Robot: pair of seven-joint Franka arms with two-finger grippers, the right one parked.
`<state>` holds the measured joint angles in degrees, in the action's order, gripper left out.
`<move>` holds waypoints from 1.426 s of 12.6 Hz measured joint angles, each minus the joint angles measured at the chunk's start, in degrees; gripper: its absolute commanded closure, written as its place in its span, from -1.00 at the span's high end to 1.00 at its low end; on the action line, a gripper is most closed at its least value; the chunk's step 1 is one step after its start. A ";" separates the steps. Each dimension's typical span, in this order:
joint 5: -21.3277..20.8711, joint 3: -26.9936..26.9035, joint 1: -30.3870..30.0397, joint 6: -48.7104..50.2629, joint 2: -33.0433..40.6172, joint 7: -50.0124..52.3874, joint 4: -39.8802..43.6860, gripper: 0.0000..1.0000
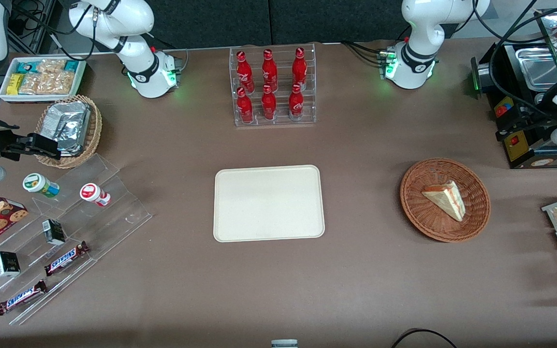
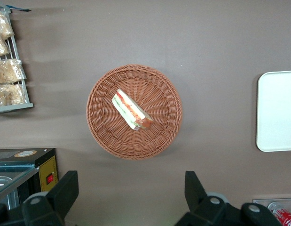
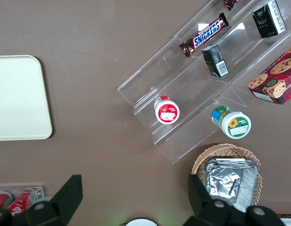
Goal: Place sandwich from basket to tray
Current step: 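Move the left gripper over the sandwich in the wicker basket, then lower the left gripper and close it on the sandwich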
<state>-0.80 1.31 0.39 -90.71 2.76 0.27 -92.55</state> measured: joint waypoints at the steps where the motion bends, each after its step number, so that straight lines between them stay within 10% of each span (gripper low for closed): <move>1: 0.00 0.03 0.00 0.07 -0.21 0.01 0.13 1.00; 8: -0.29 -0.05 -0.84 -0.97 -10.37 23.70 -0.40 1.00; 18: -0.44 -0.10 -1.13 -26.83 -16.11 53.33 -19.21 1.00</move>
<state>-1.23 1.21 -0.75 -117.54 -13.35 53.60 -111.76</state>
